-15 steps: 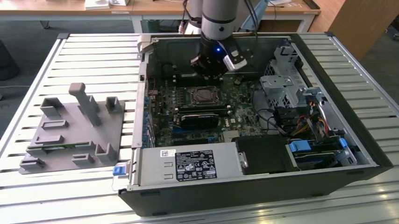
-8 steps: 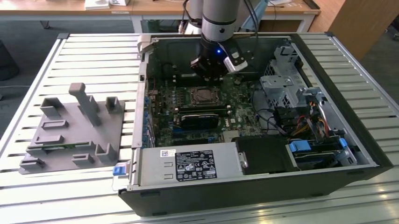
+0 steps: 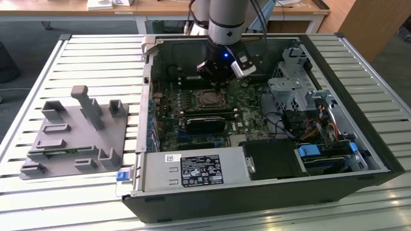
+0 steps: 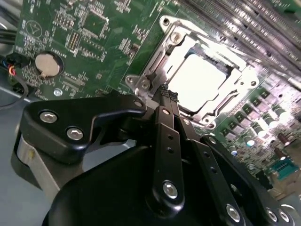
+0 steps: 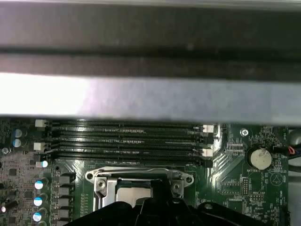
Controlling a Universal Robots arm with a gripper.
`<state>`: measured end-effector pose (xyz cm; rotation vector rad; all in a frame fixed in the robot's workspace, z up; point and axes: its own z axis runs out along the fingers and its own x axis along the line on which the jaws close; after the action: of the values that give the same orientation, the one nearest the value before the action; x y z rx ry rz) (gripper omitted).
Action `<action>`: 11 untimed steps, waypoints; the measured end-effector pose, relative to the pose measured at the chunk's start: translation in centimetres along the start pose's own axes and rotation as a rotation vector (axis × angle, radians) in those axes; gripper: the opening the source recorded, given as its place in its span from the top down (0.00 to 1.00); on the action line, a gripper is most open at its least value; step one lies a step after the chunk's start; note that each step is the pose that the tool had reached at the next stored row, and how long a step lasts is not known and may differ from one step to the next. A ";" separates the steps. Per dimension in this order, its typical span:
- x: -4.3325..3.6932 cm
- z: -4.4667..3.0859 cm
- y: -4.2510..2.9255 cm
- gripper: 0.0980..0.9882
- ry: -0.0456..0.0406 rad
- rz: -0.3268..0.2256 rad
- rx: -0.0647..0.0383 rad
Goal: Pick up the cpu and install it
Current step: 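Install the second cpu locking lever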
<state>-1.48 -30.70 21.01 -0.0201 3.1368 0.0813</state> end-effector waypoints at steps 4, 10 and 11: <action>0.01 -0.02 -0.49 0.99 0.0000 0.000 0.000; 0.01 -0.36 -0.86 0.99 0.0000 0.000 0.000; 0.01 -0.66 -0.85 0.99 0.0000 0.000 0.000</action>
<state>-1.49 -31.59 21.63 -0.0200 3.1368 0.0812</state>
